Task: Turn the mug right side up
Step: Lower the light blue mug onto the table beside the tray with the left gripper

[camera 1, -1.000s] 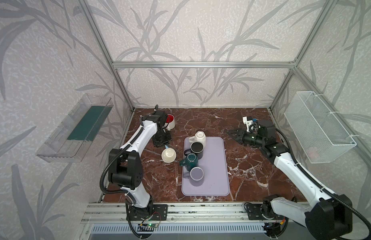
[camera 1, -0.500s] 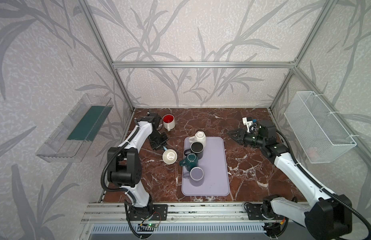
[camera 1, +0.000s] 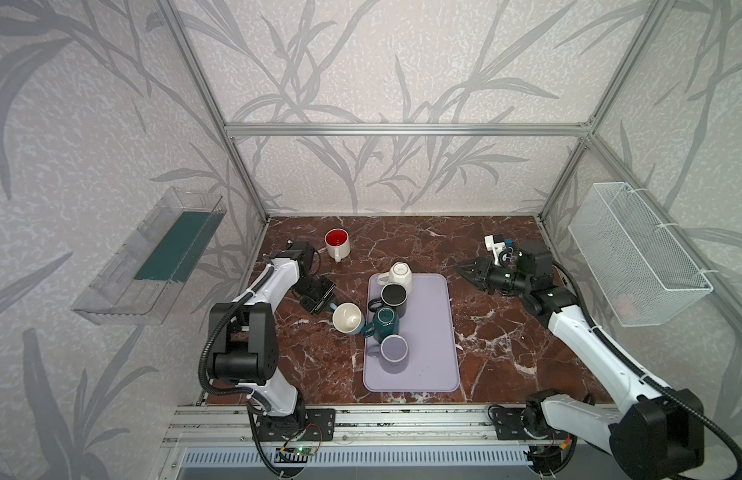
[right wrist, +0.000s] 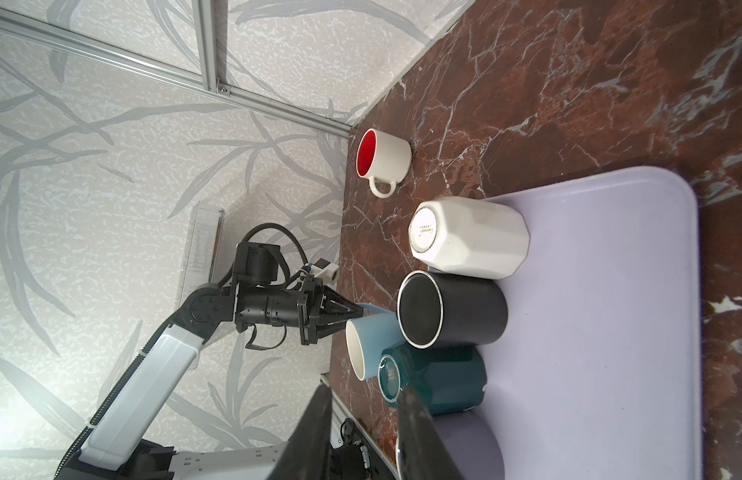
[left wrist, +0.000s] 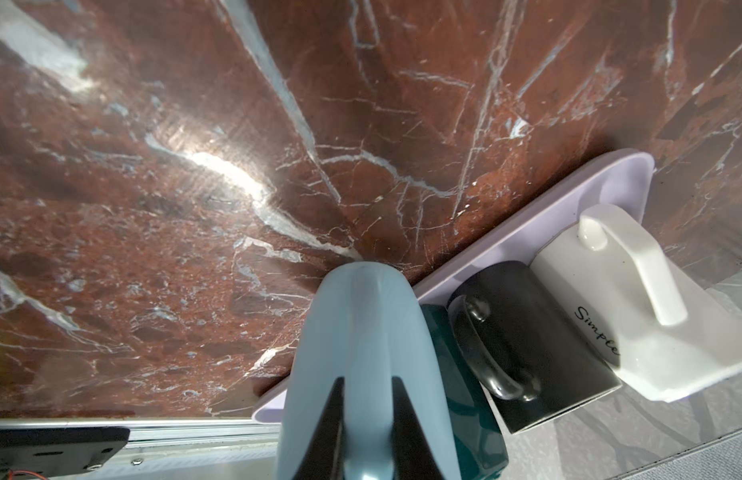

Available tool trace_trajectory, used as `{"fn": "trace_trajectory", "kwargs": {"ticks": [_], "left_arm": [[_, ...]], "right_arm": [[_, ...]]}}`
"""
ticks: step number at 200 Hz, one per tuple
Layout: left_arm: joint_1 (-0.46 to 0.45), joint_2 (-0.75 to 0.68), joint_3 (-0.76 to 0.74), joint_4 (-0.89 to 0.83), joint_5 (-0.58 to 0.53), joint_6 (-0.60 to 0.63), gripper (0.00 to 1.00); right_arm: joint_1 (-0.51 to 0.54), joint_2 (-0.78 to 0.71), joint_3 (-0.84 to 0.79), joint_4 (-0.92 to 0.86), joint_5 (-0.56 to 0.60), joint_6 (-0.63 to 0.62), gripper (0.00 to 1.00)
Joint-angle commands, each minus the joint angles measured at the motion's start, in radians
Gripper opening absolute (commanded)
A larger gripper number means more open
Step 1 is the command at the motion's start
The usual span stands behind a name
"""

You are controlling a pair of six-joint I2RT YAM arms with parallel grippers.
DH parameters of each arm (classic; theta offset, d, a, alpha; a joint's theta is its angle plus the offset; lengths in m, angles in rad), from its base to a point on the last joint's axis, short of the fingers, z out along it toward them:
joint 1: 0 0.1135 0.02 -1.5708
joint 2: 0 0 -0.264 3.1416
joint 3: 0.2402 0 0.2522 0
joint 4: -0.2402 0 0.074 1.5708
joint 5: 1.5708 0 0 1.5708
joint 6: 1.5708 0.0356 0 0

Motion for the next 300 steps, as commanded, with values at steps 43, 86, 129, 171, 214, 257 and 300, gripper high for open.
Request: {"fn": "trace_trajectory", "kwargs": {"ticks": [43, 86, 129, 171, 214, 257, 300], "left_arm": [[0.049, -0.046, -0.029, -0.056, -0.093, -0.052, 0.00], [0.080, -0.061, -0.012, -0.079, -0.104, -0.048, 0.00], [0.081, -0.051, -0.007, -0.075, -0.102, -0.057, 0.00], [0.082, -0.051, 0.006, -0.072, -0.105, -0.060, 0.10], [0.087, -0.049, 0.014, -0.072, -0.095, -0.052, 0.21], [0.087, -0.051, 0.019, -0.065, -0.082, -0.056, 0.26], [0.088, -0.063, 0.057, -0.092, -0.079, -0.016, 0.31]], "right_arm": [[-0.002, -0.021, -0.008, 0.012, -0.019, -0.005, 0.30], [-0.002, -0.013, -0.003, 0.017, -0.018, -0.003, 0.30], [-0.002, -0.009, -0.002, 0.014, -0.016, -0.004, 0.31], [-0.002, -0.007, -0.002, 0.011, -0.012, -0.014, 0.32], [-0.002, -0.003, 0.001, -0.002, -0.006, -0.031, 0.34], [-0.001, -0.003, 0.003, -0.011, -0.004, -0.038, 0.35], [-0.001, -0.006, 0.006, -0.022, -0.001, -0.048, 0.37]]}}
